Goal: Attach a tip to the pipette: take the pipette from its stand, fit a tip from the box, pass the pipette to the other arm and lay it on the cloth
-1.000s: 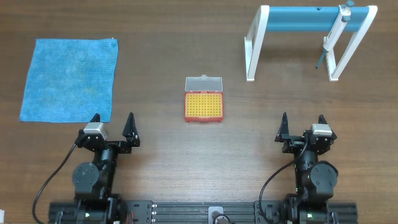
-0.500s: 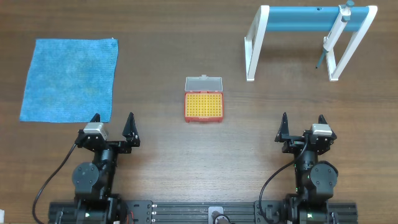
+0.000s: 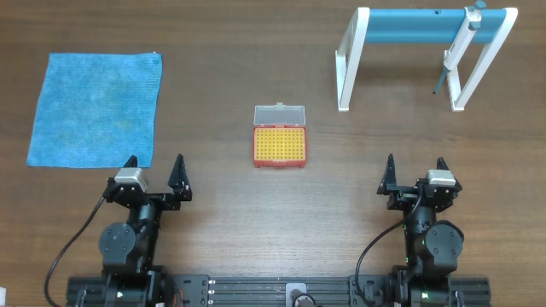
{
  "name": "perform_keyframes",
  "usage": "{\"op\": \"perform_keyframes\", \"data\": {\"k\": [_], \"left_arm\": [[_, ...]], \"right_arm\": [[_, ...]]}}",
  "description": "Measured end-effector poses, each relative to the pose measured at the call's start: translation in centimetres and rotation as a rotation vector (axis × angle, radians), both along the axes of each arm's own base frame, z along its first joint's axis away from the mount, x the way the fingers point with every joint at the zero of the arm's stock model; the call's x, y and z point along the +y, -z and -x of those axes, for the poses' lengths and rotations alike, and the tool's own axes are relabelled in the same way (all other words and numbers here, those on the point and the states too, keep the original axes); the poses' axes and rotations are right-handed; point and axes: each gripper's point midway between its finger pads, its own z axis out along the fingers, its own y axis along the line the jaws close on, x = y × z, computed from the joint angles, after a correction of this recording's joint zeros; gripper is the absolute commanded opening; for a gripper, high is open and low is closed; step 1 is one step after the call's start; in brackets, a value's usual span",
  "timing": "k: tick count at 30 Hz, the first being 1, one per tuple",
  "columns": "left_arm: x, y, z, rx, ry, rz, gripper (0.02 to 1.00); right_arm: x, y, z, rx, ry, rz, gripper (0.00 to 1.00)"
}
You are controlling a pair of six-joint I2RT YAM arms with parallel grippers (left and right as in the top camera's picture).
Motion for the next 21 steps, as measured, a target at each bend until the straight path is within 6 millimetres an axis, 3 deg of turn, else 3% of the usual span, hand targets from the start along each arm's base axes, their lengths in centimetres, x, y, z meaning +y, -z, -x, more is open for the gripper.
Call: {"op": "perform_keyframes", "data": {"k": [10, 13, 14, 15, 17, 19, 21], "left_arm": [[0.0, 0.0, 0.0, 0.001, 0.000, 0.000, 0.996], [0.0, 0.0, 0.0, 0.000, 0.000, 0.000, 0.996], [0.0, 0.0, 0.0, -0.001, 0.000, 0.000, 0.996], [0.0, -0.1, 0.0, -0.003, 0.000, 0.000, 0.996], [0.0, 0.0, 0.0, 0.000, 0.000, 0.000, 0.996], [0.0, 0.0, 0.0, -0.002, 0.001, -0.003, 0.996], [0.0, 0.0, 0.0, 0.001, 0.001, -0.003, 0.996]], "right_arm": [[-0.5, 0.2, -0.7, 0.060, 0.014, 0.019, 0.974], [-2.8, -6.0, -3.5, -0.058, 0.080, 0.037, 0.974], [-3.8, -6.9, -4.5, -0.078, 0.109, 0.044, 0.974], [-4.8, -7.2, -5.4, -0.086, 0.134, 0.047, 0.972], [-7.1, -5.2, -8.4, 0.025, 0.179, 0.032, 0.974], [-8.0, -4.0, -11.5, 0.109, 0.163, 0.050, 0.976], [-8.7, -4.2, -15.7, 0.143, 0.124, 0.092, 0.967]]}}
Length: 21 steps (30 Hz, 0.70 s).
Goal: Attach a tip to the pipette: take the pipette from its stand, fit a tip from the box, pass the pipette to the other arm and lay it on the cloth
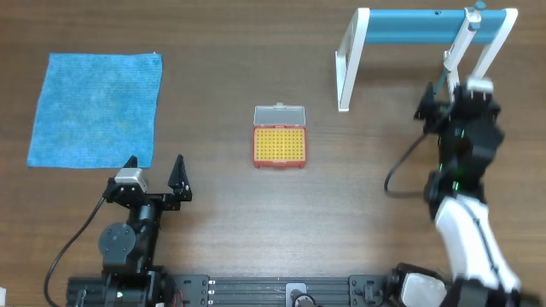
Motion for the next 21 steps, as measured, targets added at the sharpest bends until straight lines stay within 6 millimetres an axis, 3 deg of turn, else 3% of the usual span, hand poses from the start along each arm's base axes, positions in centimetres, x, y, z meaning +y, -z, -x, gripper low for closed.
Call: {"op": "perform_keyframes", "data": {"k": [4, 7, 11, 19, 21], "left_arm": [[0.0, 0.0, 0.0, -0.002, 0.000, 0.000, 0.996], [0.0, 0.0, 0.0, -0.002, 0.000, 0.000, 0.996], [0.0, 0.0, 0.0, -0.002, 0.000, 0.000, 0.996], [0.0, 0.0, 0.0, -0.002, 0.000, 0.000, 0.996], [0.0, 0.0, 0.0, -0.002, 0.000, 0.000, 0.998]], "right_arm": [[-0.2, 1.2, -4.6, 0.046, -0.084, 0.039, 0.972], [-0.4, 2.1, -6.2, 0.047, -0.107, 0.049, 0.972], [-0.5, 3.9, -7.1, 0.059, -0.113, 0.045, 0.972], [-1.2, 4.2, -7.4, 0.041, -0.099, 0.040, 1.000], [-1.2, 4.2, -7.4, 0.041, -0.099, 0.039, 0.792]]}}
